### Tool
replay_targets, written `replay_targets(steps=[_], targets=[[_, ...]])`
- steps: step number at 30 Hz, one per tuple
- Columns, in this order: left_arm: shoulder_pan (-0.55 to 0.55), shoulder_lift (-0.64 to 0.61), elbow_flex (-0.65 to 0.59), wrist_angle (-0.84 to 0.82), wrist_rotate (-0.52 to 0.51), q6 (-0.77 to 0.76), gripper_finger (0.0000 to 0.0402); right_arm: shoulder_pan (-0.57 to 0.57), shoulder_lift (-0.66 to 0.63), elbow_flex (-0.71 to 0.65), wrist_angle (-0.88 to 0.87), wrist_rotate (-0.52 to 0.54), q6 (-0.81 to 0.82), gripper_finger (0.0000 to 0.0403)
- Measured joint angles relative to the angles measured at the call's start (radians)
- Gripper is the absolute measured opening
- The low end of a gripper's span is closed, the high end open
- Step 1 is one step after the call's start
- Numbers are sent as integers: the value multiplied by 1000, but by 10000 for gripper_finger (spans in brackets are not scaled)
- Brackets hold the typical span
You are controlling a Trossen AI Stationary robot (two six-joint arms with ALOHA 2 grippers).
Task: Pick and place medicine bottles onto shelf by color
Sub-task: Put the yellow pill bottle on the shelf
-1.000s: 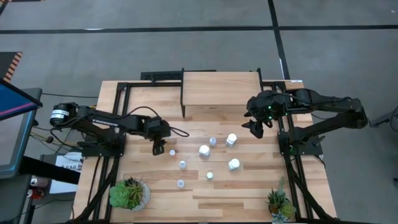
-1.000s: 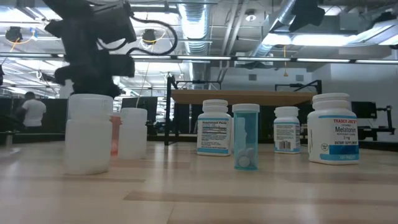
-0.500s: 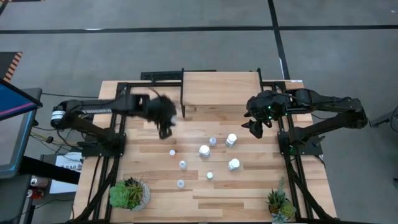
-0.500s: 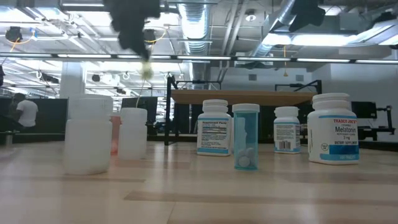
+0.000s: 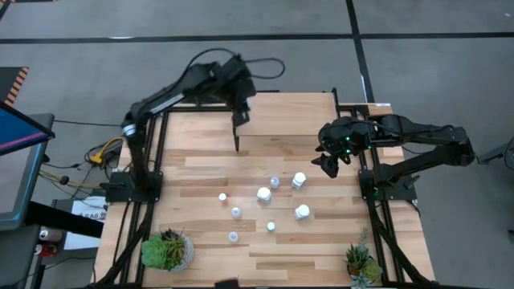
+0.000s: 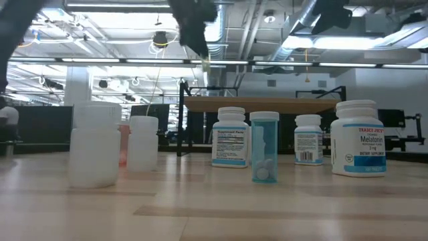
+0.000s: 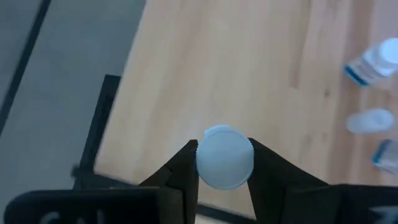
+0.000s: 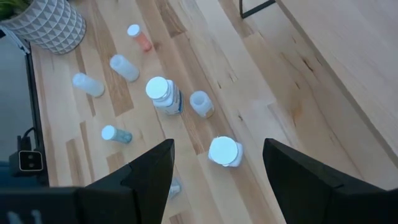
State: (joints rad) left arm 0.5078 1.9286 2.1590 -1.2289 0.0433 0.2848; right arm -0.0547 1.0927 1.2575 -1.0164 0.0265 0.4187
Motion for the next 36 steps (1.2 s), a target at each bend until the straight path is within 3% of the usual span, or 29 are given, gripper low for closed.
replay_targets(steps=[4,9,25,36], targets=[[49,131,105,-36,44,34,78,0,0,0,0,0,0,270],[80,224,135,-71,77,61,84,0,0,0,0,0,1,270],[89,233,136,-39,81,128,88,0,0,0,0,0,0,270],[86,233,136,-42,82,141,176,0,0,0,1,0,0,270]])
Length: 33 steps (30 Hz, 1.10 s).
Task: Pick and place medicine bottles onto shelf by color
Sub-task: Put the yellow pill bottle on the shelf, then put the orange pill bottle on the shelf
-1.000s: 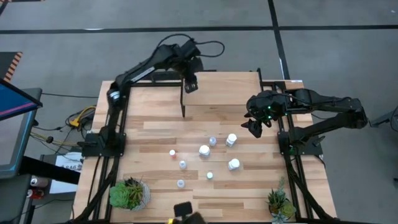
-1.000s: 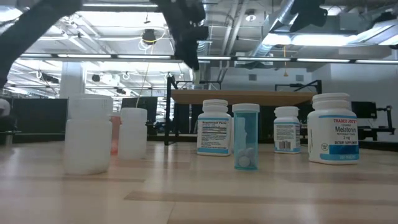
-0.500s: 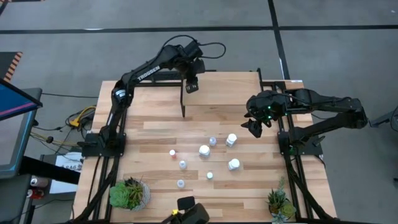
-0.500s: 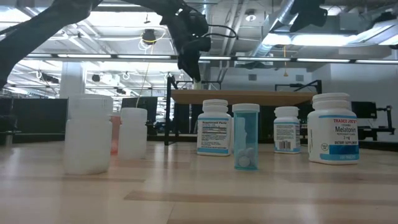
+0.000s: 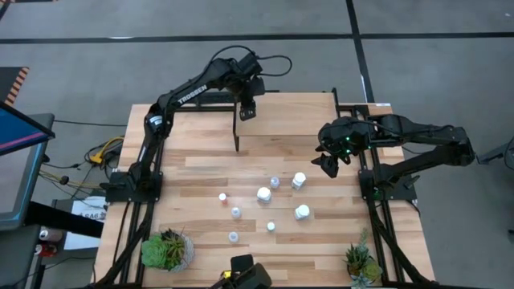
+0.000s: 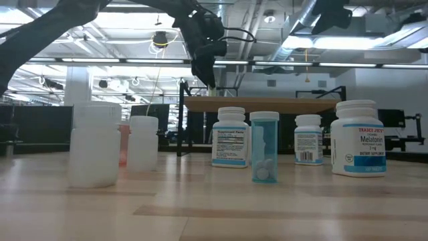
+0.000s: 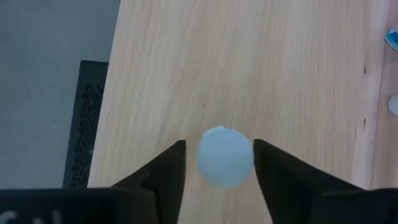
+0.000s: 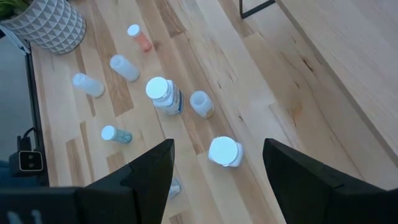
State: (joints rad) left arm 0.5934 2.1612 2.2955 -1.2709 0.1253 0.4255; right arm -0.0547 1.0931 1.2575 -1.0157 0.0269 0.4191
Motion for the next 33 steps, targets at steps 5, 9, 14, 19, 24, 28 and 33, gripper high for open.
replay_targets(steps=[5,9,14,19,24,28,33], targets=[[0,-1,0,37,0,-1,211,0,0,0,0,0,0,270],[-8,-8,15,59,0,-1,235,0,0,0,0,0,0,270],[-37,-27,57,61,1,-2,252,0,0,0,1,0,0,270],[-91,-116,55,3,-3,3,249,0,0,0,0,0,0,270],[-161,-204,55,-154,23,-71,240,3,0,0,-2,0,2,270],[-228,-259,52,-312,95,-76,233,4,0,0,-2,0,2,270],[-306,-371,-60,-292,136,-130,226,4,0,0,-5,0,2,270]])
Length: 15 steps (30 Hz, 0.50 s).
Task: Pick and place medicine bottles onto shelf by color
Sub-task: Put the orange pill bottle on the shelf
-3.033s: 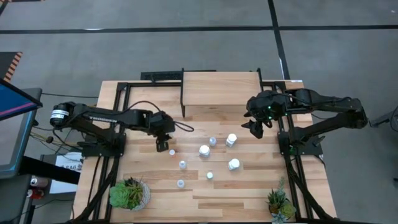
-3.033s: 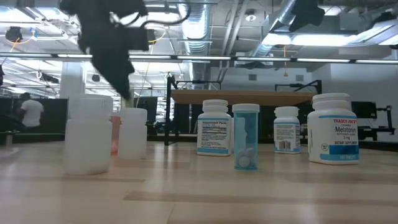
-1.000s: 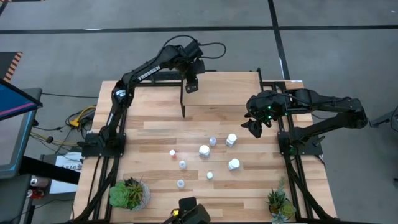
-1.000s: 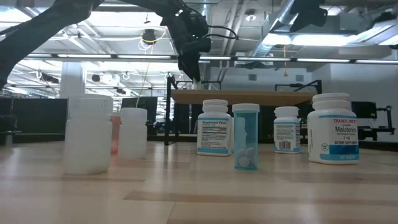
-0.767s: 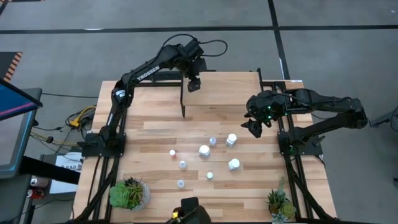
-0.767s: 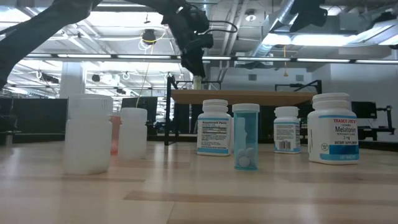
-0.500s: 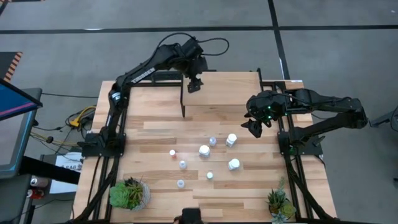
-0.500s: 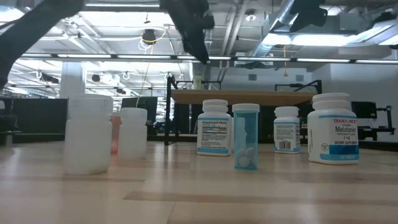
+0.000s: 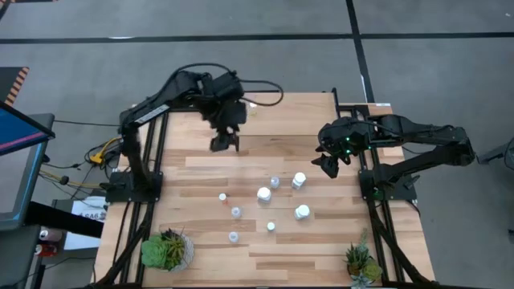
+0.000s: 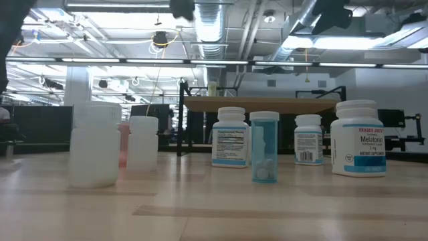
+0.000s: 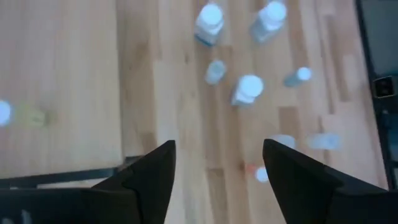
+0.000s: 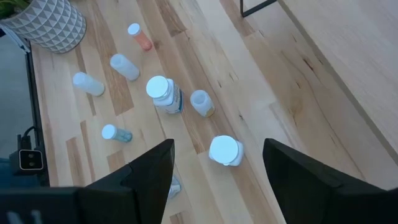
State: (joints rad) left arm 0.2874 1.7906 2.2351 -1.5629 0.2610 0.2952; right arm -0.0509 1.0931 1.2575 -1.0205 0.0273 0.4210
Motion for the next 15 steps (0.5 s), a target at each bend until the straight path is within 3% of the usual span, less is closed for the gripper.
replay_targets(steps=[6,15], targets=[[-102,-187,-320,14,-19,-115,224,1,0,0,-8,0,-1,270],[-282,-405,-891,276,-65,-264,225,0,0,0,-12,0,-2,270]])
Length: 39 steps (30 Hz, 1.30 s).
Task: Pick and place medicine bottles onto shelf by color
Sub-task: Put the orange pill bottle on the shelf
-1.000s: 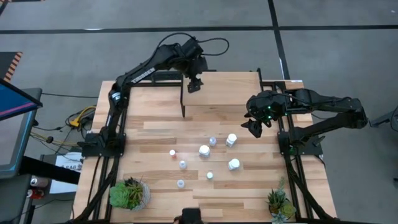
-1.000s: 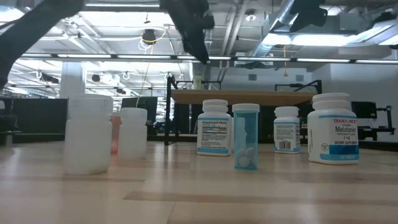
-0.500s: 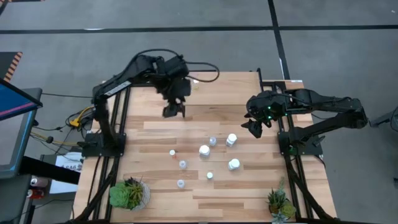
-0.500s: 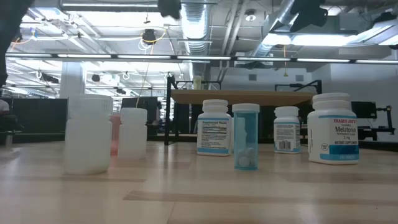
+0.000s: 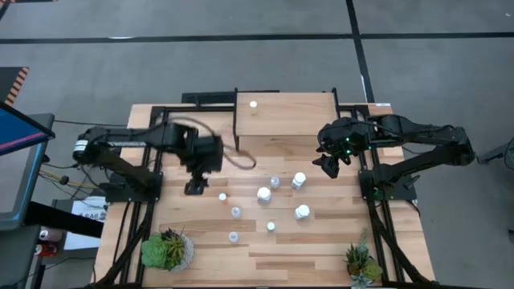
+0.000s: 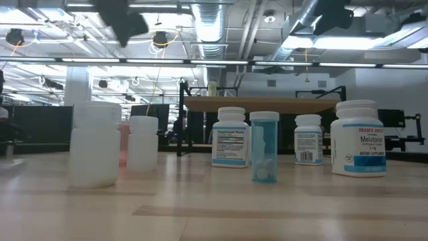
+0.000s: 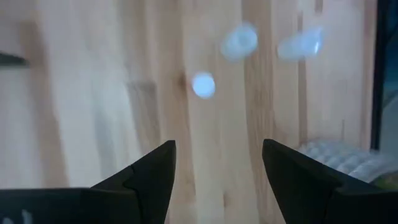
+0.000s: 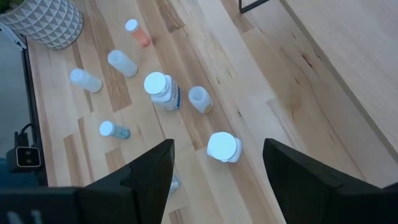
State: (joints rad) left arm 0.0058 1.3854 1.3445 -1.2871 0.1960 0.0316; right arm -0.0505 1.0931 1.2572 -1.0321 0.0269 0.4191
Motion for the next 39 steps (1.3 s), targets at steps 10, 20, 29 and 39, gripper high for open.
replay_targets(steps=[10,20,29,39], targets=[[-78,11,-336,238,3,-2,225,0,0,0,-1,0,0,270],[-77,114,-370,440,-53,127,225,0,0,0,-8,0,0,270],[-77,217,-370,568,-85,168,225,0,0,0,-9,-1,0,270],[-77,224,-369,607,-77,161,224,0,0,0,-12,-1,0,270]])
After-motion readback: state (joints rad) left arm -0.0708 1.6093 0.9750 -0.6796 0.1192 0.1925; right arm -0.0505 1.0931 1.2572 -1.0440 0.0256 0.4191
